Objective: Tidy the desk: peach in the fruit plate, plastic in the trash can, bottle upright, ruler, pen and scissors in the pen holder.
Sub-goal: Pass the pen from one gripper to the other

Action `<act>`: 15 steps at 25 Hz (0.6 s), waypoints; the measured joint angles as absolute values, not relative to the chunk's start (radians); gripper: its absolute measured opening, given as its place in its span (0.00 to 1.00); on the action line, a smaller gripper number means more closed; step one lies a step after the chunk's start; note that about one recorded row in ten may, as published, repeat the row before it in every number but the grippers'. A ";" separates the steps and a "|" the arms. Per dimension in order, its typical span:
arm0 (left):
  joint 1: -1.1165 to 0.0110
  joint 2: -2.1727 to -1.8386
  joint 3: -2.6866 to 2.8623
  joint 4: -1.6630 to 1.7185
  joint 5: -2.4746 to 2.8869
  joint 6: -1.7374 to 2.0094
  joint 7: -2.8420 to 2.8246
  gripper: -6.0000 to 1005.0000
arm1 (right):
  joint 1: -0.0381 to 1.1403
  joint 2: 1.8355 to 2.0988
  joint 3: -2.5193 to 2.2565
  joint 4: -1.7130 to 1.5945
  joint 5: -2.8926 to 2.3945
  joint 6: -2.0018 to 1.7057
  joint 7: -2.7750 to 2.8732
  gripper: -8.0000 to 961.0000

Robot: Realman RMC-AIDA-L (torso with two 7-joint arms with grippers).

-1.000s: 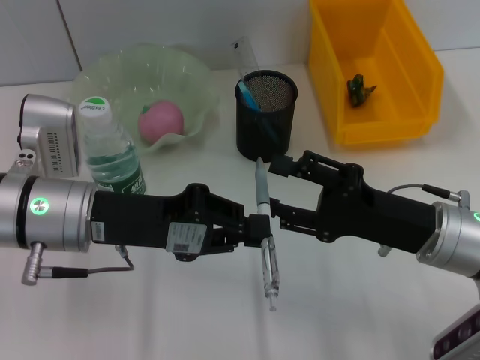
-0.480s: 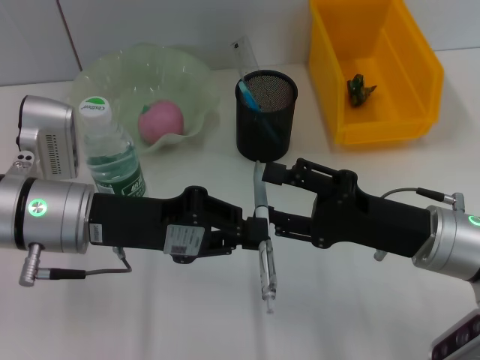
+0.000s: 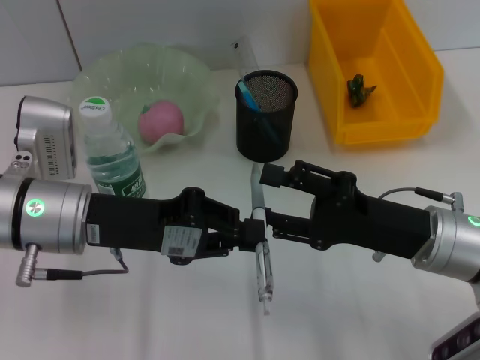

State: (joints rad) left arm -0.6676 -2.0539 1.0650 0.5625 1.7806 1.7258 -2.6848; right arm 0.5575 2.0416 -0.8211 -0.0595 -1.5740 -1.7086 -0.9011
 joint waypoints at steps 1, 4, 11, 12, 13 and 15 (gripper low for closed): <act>-0.668 -2.053 1.065 0.562 1.781 1.726 -2.685 0.17 | 0.558 2.042 -0.822 -0.059 -1.574 -1.707 -0.901 0.71; -0.667 -2.052 1.065 0.563 1.781 1.726 -2.685 0.17 | 0.558 2.042 -0.830 -0.058 -1.575 -1.703 -0.902 0.71; -0.668 -2.050 1.061 0.560 1.781 1.726 -2.687 0.17 | 0.559 2.042 -0.836 -0.058 -1.575 -1.690 -0.902 0.66; -0.668 -2.049 1.061 0.560 1.781 1.726 -2.687 0.17 | 0.559 2.042 -0.836 -0.058 -1.575 -1.688 -0.902 0.64; -0.668 -2.049 1.061 0.560 1.781 1.726 -2.687 0.17 | 0.559 2.042 -0.836 -0.058 -1.575 -1.688 -0.902 0.62; -0.668 -2.048 1.061 0.560 1.781 1.726 -2.687 0.17 | 0.559 2.042 -0.836 -0.058 -1.575 -1.688 -0.902 0.57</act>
